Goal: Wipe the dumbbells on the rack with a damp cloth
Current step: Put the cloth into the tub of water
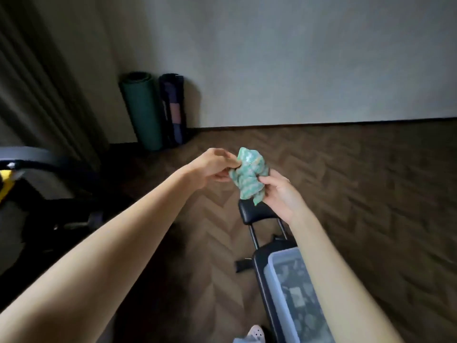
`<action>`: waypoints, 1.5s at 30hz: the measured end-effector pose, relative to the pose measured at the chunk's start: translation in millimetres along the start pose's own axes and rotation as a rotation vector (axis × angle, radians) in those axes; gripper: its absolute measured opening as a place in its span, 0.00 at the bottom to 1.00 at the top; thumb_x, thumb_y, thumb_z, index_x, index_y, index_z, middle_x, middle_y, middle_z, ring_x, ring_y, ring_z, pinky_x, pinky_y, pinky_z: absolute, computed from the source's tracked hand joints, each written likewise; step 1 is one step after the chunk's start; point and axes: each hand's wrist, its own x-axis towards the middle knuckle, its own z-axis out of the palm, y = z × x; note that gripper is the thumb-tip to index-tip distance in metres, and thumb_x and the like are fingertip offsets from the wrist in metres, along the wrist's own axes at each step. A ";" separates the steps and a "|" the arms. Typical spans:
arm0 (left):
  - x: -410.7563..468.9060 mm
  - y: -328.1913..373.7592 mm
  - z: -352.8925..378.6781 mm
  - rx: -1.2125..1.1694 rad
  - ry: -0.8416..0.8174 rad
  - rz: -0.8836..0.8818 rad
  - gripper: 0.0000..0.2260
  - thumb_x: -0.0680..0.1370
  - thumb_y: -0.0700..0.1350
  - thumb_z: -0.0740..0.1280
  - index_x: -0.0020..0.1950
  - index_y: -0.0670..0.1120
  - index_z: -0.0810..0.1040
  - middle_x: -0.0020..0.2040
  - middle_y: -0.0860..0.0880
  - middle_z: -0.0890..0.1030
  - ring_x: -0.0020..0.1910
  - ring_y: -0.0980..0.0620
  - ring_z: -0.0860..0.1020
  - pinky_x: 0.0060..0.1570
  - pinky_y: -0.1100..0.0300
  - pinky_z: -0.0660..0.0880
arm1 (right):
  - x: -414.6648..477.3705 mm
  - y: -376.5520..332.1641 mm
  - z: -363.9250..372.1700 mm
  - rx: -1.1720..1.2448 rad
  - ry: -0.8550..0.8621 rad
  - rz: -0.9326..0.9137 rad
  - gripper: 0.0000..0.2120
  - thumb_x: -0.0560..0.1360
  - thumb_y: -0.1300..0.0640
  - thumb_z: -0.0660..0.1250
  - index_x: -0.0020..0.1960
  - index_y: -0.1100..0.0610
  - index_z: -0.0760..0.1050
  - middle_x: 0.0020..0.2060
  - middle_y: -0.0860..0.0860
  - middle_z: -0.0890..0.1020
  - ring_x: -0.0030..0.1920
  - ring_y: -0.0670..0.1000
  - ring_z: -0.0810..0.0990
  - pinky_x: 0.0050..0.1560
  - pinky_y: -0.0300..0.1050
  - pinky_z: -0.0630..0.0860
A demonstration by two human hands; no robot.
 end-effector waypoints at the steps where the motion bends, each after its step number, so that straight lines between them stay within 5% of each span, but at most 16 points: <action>1: 15.3 5.7 29.7 0.037 -0.053 -0.003 0.06 0.77 0.37 0.65 0.41 0.44 0.73 0.37 0.46 0.76 0.36 0.53 0.76 0.40 0.63 0.77 | -6.6 -3.1 -27.5 0.004 0.091 0.000 0.14 0.76 0.69 0.56 0.54 0.56 0.74 0.48 0.53 0.81 0.47 0.50 0.80 0.45 0.42 0.77; 6: 69.1 8.1 153.8 0.206 -0.246 -0.057 0.09 0.77 0.35 0.63 0.38 0.43 0.73 0.31 0.48 0.74 0.27 0.57 0.75 0.27 0.68 0.73 | -26.2 12.8 -149.8 0.083 0.466 0.099 0.10 0.77 0.69 0.58 0.45 0.55 0.71 0.42 0.52 0.78 0.42 0.49 0.78 0.44 0.43 0.75; 10: 106.4 -23.5 244.8 0.429 -0.466 -0.109 0.04 0.78 0.37 0.63 0.53 0.41 0.75 0.37 0.48 0.74 0.33 0.54 0.73 0.37 0.64 0.76 | -42.6 41.4 -228.2 0.183 0.714 0.227 0.16 0.75 0.74 0.57 0.40 0.53 0.64 0.37 0.52 0.75 0.36 0.48 0.74 0.44 0.47 0.77; 12: 118.0 -47.2 279.8 0.508 -0.533 -0.183 0.01 0.79 0.37 0.63 0.50 0.41 0.74 0.39 0.42 0.75 0.34 0.50 0.74 0.37 0.60 0.77 | -51.7 60.2 -255.6 0.167 0.796 0.315 0.16 0.74 0.74 0.58 0.38 0.55 0.64 0.37 0.53 0.74 0.38 0.50 0.74 0.36 0.44 0.74; 14: 127.8 -74.6 313.6 0.588 -0.616 -0.258 0.01 0.79 0.38 0.62 0.49 0.42 0.73 0.47 0.39 0.75 0.41 0.46 0.76 0.38 0.58 0.77 | -57.4 87.7 -283.0 0.147 0.853 0.404 0.14 0.73 0.73 0.61 0.37 0.56 0.68 0.39 0.53 0.75 0.43 0.51 0.74 0.44 0.45 0.73; 17: 134.4 -108.9 332.4 0.661 -0.688 -0.345 0.03 0.80 0.38 0.60 0.52 0.41 0.72 0.49 0.40 0.75 0.43 0.45 0.76 0.46 0.55 0.76 | -58.4 125.4 -303.5 0.154 0.885 0.526 0.13 0.72 0.73 0.63 0.38 0.56 0.70 0.37 0.53 0.75 0.41 0.51 0.75 0.55 0.50 0.73; 20: 150.9 -145.0 347.7 0.673 -0.722 -0.439 0.09 0.80 0.37 0.59 0.54 0.34 0.74 0.47 0.38 0.77 0.40 0.45 0.79 0.42 0.54 0.80 | -56.2 154.0 -317.5 0.185 0.956 0.562 0.11 0.72 0.73 0.62 0.46 0.59 0.73 0.39 0.55 0.73 0.36 0.51 0.72 0.42 0.45 0.73; 23: 166.8 -180.8 359.4 0.684 -0.712 -0.533 0.09 0.80 0.37 0.58 0.49 0.31 0.74 0.38 0.38 0.78 0.31 0.47 0.80 0.36 0.58 0.80 | -49.6 182.7 -326.5 0.017 1.074 0.564 0.19 0.72 0.71 0.63 0.61 0.61 0.71 0.48 0.56 0.72 0.48 0.54 0.72 0.48 0.45 0.70; 27: 177.8 -227.1 368.7 0.720 -0.729 -0.624 0.10 0.80 0.36 0.60 0.42 0.33 0.75 0.47 0.36 0.80 0.51 0.41 0.81 0.40 0.59 0.78 | -33.7 222.7 -329.7 -0.276 0.922 0.681 0.15 0.68 0.68 0.70 0.55 0.63 0.79 0.46 0.55 0.80 0.50 0.55 0.79 0.53 0.45 0.75; 30: 188.7 -257.1 376.1 0.666 -0.710 -0.665 0.10 0.79 0.35 0.60 0.38 0.36 0.74 0.54 0.34 0.80 0.43 0.44 0.81 0.37 0.61 0.77 | -24.3 254.7 -321.3 -0.338 0.779 0.697 0.16 0.66 0.59 0.76 0.52 0.60 0.80 0.47 0.53 0.82 0.48 0.51 0.80 0.45 0.39 0.73; 33: 194.6 -271.2 380.7 0.632 -0.740 -0.672 0.08 0.78 0.35 0.62 0.40 0.37 0.76 0.48 0.38 0.81 0.44 0.45 0.82 0.45 0.58 0.78 | -15.1 284.7 -315.1 -0.362 0.892 0.621 0.17 0.68 0.53 0.75 0.54 0.60 0.79 0.52 0.55 0.83 0.53 0.54 0.81 0.50 0.41 0.72; 36: 197.9 -278.9 384.0 0.597 -0.758 -0.605 0.04 0.77 0.35 0.64 0.44 0.37 0.78 0.44 0.41 0.80 0.39 0.51 0.80 0.41 0.62 0.77 | -4.5 300.2 -317.9 -0.348 1.136 0.561 0.10 0.74 0.57 0.68 0.51 0.62 0.81 0.50 0.59 0.83 0.53 0.58 0.80 0.50 0.45 0.73; 38: 200.8 -285.9 386.0 0.618 -0.748 -0.484 0.07 0.77 0.34 0.64 0.52 0.37 0.79 0.48 0.41 0.79 0.45 0.48 0.79 0.42 0.62 0.75 | -3.4 303.9 -324.5 -0.343 1.264 0.566 0.10 0.75 0.59 0.64 0.50 0.62 0.81 0.49 0.59 0.83 0.52 0.59 0.80 0.49 0.46 0.73; 42: 211.9 -309.7 388.4 0.893 -0.604 -0.033 0.17 0.74 0.29 0.60 0.61 0.39 0.75 0.62 0.40 0.74 0.58 0.42 0.76 0.49 0.59 0.71 | -1.4 310.2 -342.1 -0.231 1.226 0.558 0.14 0.72 0.56 0.70 0.54 0.61 0.76 0.51 0.57 0.82 0.54 0.57 0.79 0.51 0.43 0.72; 45: 215.1 -323.2 386.3 1.038 -0.525 0.108 0.20 0.75 0.34 0.64 0.66 0.38 0.65 0.65 0.39 0.66 0.61 0.40 0.70 0.55 0.52 0.72 | 5.0 311.0 -348.8 -0.230 1.210 0.552 0.23 0.71 0.54 0.72 0.61 0.60 0.69 0.55 0.59 0.79 0.57 0.58 0.77 0.53 0.44 0.70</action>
